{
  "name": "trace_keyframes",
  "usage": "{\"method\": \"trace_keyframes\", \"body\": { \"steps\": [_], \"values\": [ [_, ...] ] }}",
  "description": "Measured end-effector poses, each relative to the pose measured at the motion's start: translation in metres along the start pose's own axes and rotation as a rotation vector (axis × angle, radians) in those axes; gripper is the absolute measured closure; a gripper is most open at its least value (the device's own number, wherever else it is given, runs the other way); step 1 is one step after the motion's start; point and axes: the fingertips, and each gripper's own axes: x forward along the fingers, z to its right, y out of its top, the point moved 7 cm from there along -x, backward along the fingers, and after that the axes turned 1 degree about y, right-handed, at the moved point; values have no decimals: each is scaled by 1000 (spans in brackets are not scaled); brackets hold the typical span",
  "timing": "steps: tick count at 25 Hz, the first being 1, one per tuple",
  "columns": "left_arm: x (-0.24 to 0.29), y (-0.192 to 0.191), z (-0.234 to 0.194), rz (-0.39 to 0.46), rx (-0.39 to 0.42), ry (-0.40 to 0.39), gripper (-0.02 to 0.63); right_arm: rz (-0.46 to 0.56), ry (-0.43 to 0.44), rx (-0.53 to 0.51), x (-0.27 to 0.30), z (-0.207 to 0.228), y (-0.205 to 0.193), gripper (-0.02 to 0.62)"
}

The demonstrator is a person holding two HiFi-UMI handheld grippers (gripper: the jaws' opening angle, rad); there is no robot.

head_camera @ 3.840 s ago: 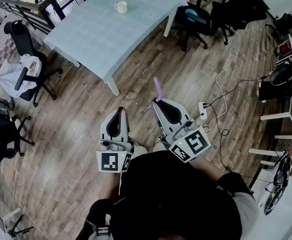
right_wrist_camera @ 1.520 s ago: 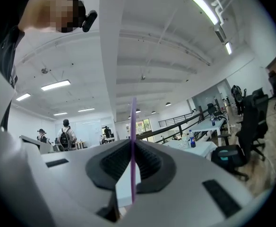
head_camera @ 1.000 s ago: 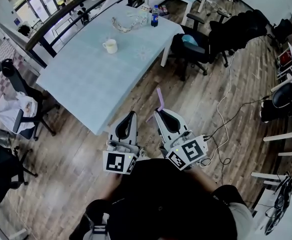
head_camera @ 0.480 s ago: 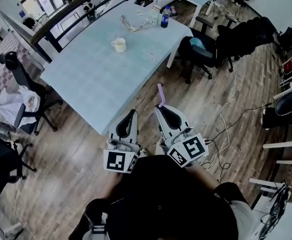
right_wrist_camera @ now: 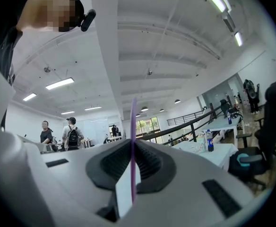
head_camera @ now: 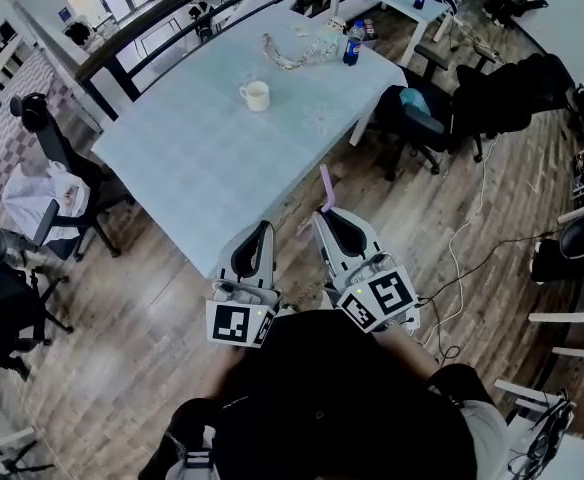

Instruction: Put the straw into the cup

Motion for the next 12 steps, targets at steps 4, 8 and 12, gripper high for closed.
{"method": "trace_keyframes", "body": {
  "steps": [4,8,12],
  "values": [
    [25,-6,-4,-1,-1,37,592,-9,37,4,19,24,1,563],
    [62,-11,-3,-6,9,64,592,-22,60,14,35,61,5,563],
    [100,-14,6,-8,9,112,592,-45,98,27,48,104,13,563]
  ]
}}
